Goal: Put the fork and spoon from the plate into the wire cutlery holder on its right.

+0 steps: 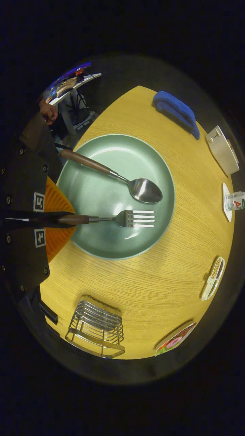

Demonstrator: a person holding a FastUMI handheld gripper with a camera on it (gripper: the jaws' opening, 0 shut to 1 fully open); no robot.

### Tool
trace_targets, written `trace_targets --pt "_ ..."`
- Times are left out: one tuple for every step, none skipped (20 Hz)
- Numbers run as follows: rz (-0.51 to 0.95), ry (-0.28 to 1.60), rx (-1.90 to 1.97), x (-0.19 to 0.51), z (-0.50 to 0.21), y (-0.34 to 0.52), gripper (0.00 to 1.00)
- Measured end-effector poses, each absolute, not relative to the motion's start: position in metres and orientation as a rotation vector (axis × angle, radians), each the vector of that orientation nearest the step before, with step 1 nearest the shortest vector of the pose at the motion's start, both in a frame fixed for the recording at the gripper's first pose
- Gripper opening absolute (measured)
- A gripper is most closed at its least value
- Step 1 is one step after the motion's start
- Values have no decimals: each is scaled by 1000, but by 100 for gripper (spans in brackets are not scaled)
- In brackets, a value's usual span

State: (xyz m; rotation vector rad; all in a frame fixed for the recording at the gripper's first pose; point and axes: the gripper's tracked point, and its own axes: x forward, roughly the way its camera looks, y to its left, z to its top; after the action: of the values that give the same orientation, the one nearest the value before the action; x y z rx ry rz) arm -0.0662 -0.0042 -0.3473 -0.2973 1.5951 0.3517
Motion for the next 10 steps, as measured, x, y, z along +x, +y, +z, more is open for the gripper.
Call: trace_targets --pt "371 1593 -341 -64 -339 -13 4" --pt "386 1585 -383 -60 -333 -21 4" --pt "399 1576 -422 -59 -326 -28 4" --pt "411 1575 -451 -58 -319 -36 3" --pt "429 1573 -478 -60 -313 -41 4" --pt "444 1562 -507 -59 -306 -45 3" --pt "460 1542 -547 -57 -302 -52 4" --pt "481 1507 -605 -51 -297 -62 4" --pt "501 1466 -684 -44 -290 -73 4" --pt "497 1430 -753 -37 -285 -84 4"
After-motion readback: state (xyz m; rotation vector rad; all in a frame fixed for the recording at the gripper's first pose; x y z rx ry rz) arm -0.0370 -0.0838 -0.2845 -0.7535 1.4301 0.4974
